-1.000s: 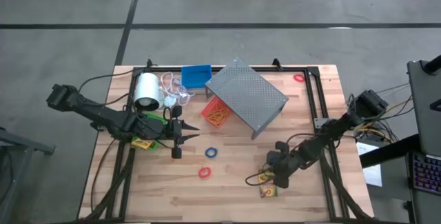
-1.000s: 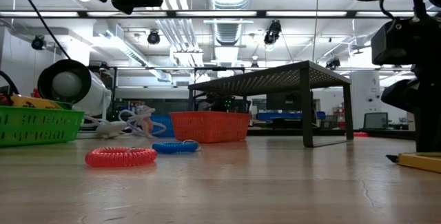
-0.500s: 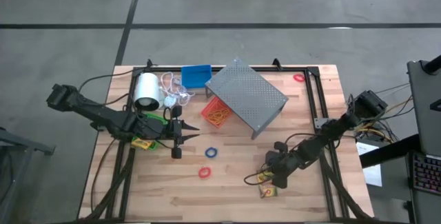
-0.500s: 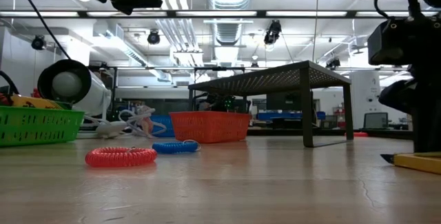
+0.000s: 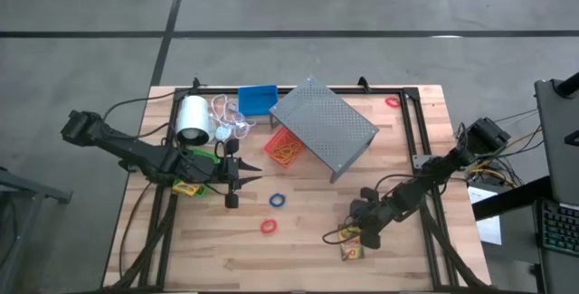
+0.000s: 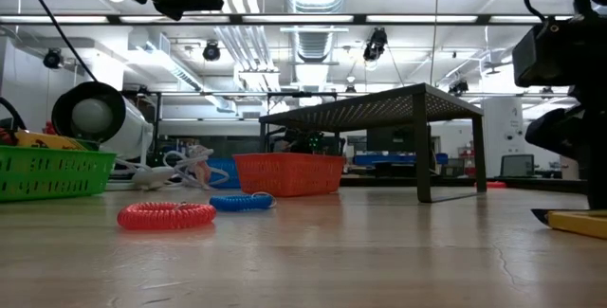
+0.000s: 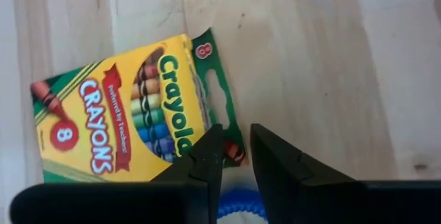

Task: Pick & Place Office Desk Supplies
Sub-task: Put the crayon box into the green bin

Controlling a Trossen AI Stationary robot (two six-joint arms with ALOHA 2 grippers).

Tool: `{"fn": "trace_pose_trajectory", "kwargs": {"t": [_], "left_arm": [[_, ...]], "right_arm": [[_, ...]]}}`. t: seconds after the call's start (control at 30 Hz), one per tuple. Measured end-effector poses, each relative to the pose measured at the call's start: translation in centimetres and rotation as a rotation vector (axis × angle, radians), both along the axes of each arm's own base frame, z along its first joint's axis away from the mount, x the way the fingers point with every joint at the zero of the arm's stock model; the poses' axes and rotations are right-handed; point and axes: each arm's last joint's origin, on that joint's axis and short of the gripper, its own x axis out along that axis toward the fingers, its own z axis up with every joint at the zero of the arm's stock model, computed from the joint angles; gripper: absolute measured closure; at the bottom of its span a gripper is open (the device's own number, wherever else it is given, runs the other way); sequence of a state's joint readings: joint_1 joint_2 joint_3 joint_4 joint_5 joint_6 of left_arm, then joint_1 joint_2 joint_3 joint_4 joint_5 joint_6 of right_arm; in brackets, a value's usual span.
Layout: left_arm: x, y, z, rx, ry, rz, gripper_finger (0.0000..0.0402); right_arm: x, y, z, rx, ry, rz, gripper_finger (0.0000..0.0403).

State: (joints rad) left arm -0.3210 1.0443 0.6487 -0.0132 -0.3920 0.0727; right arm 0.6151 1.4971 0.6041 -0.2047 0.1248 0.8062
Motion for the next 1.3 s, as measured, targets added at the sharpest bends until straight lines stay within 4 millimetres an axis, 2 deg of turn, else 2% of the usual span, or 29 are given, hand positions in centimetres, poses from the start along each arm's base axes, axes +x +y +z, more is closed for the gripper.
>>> {"fn": "trace_pose_trajectory", "kwargs": {"t": [0.83,1.3], "left_arm": [[0.0,0.01,0.0,0.0,0.0,0.0,0.0315],[0.01,0.02,0.0,0.0,0.0,0.001,0.0315]], "right_arm": [[-0.28,0.09,-0.12,0.034,0.035,0.082,0.0392],[-0.17,-0.15,0.22,-0.009,-0.015,0.011,0.0395]]}}
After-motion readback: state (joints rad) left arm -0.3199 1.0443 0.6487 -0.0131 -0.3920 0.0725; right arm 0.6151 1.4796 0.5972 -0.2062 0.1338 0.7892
